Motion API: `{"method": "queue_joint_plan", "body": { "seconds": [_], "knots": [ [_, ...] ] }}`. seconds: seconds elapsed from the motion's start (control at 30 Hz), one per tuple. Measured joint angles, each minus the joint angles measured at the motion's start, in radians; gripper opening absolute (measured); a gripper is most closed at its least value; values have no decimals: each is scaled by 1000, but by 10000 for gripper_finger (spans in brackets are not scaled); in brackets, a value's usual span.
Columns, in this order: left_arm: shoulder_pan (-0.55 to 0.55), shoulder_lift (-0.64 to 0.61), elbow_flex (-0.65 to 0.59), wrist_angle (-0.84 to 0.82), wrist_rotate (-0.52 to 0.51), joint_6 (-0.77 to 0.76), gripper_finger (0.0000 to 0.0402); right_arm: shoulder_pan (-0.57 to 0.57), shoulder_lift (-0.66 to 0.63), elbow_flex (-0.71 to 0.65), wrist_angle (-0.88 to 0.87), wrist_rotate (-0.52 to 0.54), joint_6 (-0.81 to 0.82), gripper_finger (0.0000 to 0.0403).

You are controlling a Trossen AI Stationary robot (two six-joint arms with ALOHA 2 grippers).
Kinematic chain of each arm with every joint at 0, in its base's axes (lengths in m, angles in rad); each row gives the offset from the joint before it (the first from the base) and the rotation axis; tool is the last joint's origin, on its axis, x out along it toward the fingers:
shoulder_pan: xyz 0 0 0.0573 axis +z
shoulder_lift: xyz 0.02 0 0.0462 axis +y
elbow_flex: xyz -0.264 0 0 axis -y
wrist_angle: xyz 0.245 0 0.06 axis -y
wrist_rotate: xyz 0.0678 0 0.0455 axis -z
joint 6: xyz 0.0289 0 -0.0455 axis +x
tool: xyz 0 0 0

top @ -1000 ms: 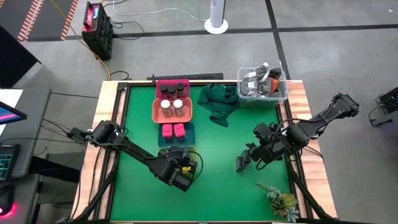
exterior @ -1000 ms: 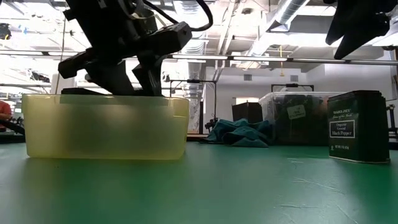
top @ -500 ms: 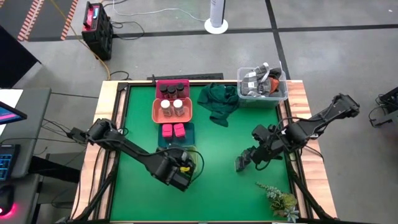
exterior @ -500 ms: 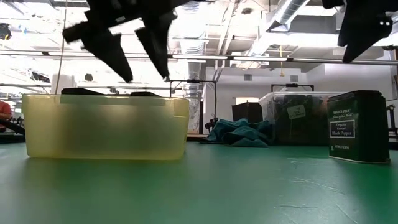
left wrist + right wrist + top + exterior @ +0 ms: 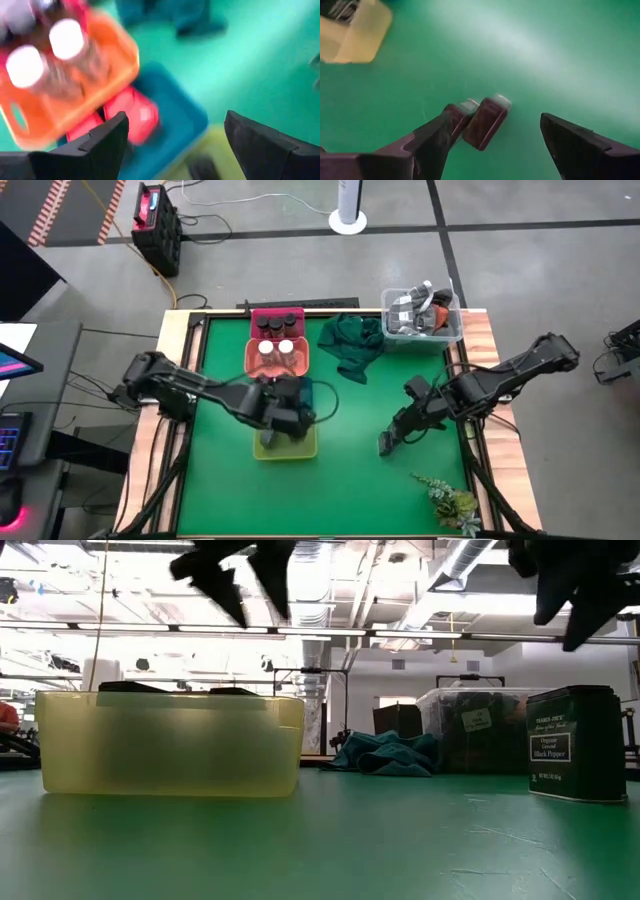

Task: Sort spices by type
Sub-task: Put the right black spice can into the yellow bin

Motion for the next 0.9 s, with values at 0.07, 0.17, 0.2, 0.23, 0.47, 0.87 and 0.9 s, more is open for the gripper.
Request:
{"method": "queue_joint_plan", "body": {
  "seconds": [0.07,0.17,0.2,0.23,0.47,0.87,0.9],
  "knots": [
    [7,-38,-1,65,-68,106,316,-7,21,-10,2,-19,66,327],
    [6,-104,-34,163,-108,266,316,-19,69,-40,7,-48,154,327],
    [3,-129,-59,195,-103,296,316,-24,91,-42,10,-61,174,327],
    [-6,-156,-86,221,-97,315,316,-29,110,-41,18,-71,191,327],
    [-107,-367,-297,344,-49,361,316,-40,190,-16,76,-103,328,327],
    [-143,-631,-491,462,-18,333,316,-75,333,-16,97,-205,366,327],
    [-144,-643,-491,462,-17,330,316,-75,338,-16,97,-205,366,327]
  ]
}}
